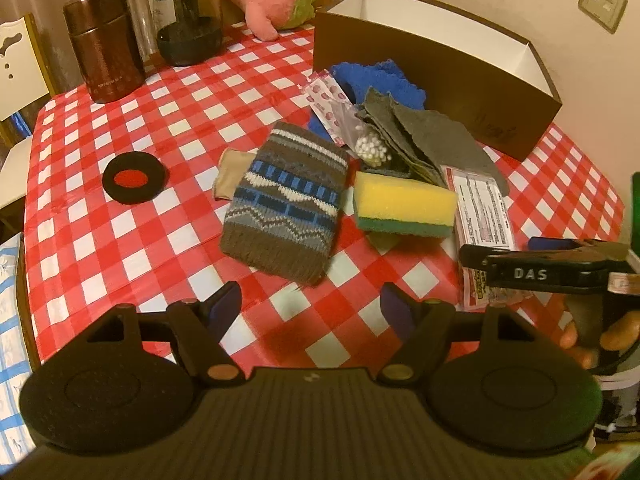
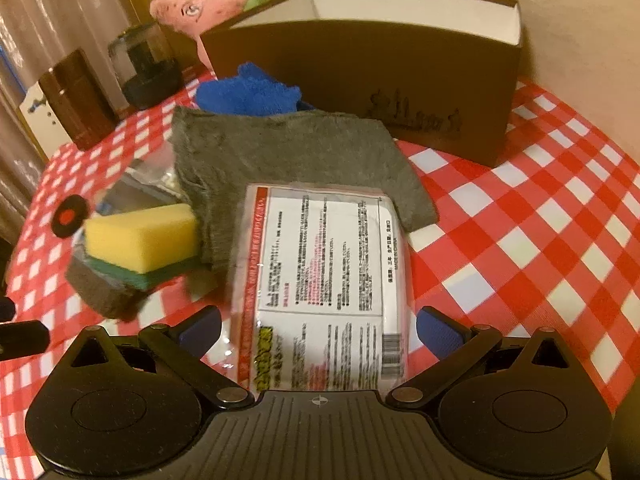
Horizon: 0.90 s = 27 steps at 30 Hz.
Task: Organize soft objects
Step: 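Grasp the white wipe pack with the right gripper while the left approaches the sponge, then grasp the yellow-green sponge with the left gripper and lift it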
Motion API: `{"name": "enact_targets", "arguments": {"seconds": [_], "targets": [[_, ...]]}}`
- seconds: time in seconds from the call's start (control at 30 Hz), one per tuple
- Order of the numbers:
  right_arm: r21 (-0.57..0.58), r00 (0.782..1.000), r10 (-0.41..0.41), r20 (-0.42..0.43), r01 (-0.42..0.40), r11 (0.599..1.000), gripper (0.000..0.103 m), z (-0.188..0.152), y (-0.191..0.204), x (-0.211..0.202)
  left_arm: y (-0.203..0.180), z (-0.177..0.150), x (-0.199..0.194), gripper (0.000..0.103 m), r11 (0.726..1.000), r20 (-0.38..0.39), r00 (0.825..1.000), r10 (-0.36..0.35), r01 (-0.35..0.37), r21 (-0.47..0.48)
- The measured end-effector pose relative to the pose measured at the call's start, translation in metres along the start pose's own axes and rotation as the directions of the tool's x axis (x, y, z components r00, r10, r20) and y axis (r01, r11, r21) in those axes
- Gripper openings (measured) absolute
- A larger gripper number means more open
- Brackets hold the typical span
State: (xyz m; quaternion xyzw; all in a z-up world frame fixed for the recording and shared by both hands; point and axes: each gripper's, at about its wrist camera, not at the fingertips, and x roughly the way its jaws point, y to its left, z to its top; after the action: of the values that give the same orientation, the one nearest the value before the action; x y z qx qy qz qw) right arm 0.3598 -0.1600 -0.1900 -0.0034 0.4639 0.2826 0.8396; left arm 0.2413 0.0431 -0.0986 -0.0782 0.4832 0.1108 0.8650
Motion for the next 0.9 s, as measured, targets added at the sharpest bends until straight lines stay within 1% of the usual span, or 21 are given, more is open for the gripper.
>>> {"name": "enact_targets", "arguments": {"seconds": [0.17,0.33,0.57,0.63,0.67,0.77,0.9], "targets": [[-0.011,1.000,-0.017,-0.025,0.017,1.000,0.103,0.003,-0.001,0.017,-0.003,0.004,0.007,0.075,1.000,-0.015,1.000,0.009,-0.009,-0.001],[-0.044,0.999,-0.039,-0.018,0.039,0.998,0.103,0.003,0.002,0.024,-0.005,0.005,0.011,0.075,1.000,-0.027,0.999,0.017,-0.017,-0.005],[-0.081,0.999,-0.038,-0.013,0.037,0.996,0.103,0.003,0.002,0.027,-0.009,0.007,0.013,0.075,1.000,-0.030,0.999,0.017,-0.017,-0.002],[-0.104,0.999,-0.050,-0.008,0.049,0.993,0.096,0.003,0.003,0.027,-0.011,0.007,0.015,0.074,1.000,-0.031,0.999,0.018,-0.018,0.002],[-0.128,0.998,-0.062,-0.001,0.061,0.990,0.087,0.002,0.004,0.026,-0.012,0.007,0.016,0.073,1.000,-0.032,0.999,0.017,-0.017,0.003],[-0.146,0.999,-0.049,-0.001,0.049,0.988,0.077,0.002,0.002,0.023,-0.016,0.007,0.018,0.071,1.000,-0.036,0.999,0.009,-0.008,0.008],[-0.150,0.999,-0.033,-0.010,0.031,0.988,0.076,0.002,-0.004,0.019,-0.022,0.008,0.019,0.071,1.000,-0.031,1.000,-0.004,0.005,0.019]]}}
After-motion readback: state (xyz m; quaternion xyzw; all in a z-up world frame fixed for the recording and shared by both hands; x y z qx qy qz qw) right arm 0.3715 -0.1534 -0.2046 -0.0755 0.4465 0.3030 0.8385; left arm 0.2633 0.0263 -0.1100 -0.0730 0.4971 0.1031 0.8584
